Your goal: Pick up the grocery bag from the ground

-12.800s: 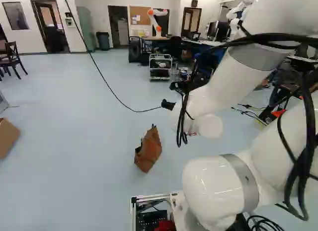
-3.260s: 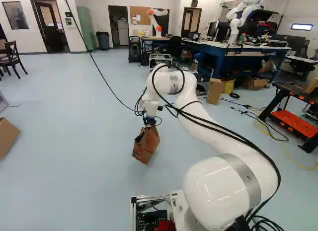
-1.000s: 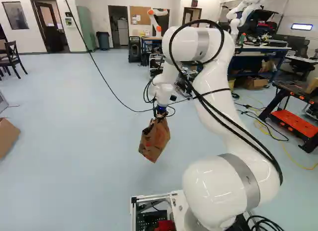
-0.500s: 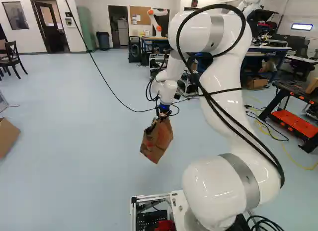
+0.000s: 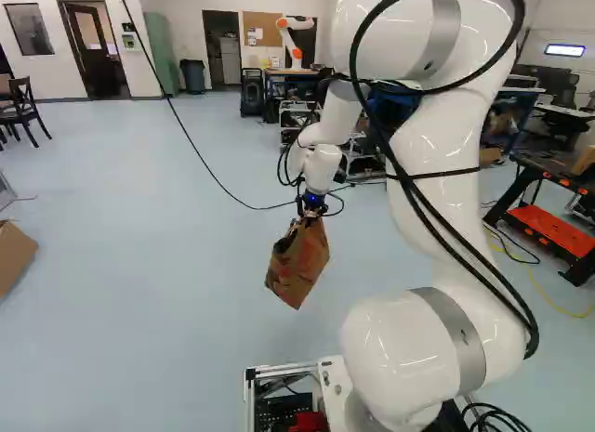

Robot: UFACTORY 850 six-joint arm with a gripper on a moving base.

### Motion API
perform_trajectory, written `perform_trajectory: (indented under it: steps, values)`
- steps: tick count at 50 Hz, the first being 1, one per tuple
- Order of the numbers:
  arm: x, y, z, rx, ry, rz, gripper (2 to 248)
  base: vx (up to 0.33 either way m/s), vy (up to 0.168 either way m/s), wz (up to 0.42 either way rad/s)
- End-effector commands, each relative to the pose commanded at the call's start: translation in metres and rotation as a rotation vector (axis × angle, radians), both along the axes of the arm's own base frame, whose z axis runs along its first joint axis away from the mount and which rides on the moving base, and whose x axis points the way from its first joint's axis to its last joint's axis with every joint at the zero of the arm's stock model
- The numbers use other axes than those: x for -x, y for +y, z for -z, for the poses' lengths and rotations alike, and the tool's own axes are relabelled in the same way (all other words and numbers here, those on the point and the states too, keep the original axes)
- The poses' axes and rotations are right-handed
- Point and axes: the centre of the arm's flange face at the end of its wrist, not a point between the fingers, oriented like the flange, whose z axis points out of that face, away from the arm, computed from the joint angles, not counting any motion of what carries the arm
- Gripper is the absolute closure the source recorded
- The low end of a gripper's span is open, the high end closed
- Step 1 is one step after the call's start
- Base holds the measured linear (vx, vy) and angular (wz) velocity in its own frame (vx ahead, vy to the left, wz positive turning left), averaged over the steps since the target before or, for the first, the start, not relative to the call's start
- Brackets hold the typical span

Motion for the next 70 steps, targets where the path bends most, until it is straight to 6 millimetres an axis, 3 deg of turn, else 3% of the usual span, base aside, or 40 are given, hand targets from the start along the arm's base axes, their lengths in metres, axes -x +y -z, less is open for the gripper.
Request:
perform_trajectory:
  steps: [21,46,70]
  values:
    - [0.038,-0.008,-0.029,-0.001,-0.026,0.013,228,0.000,0.000,0.000]
    - [0.044,-0.010,-0.032,0.019,-0.052,0.004,228,0.000,0.000,0.000]
    - [0.061,-0.017,-0.040,0.080,-0.135,-0.025,228,0.000,0.000,0.000]
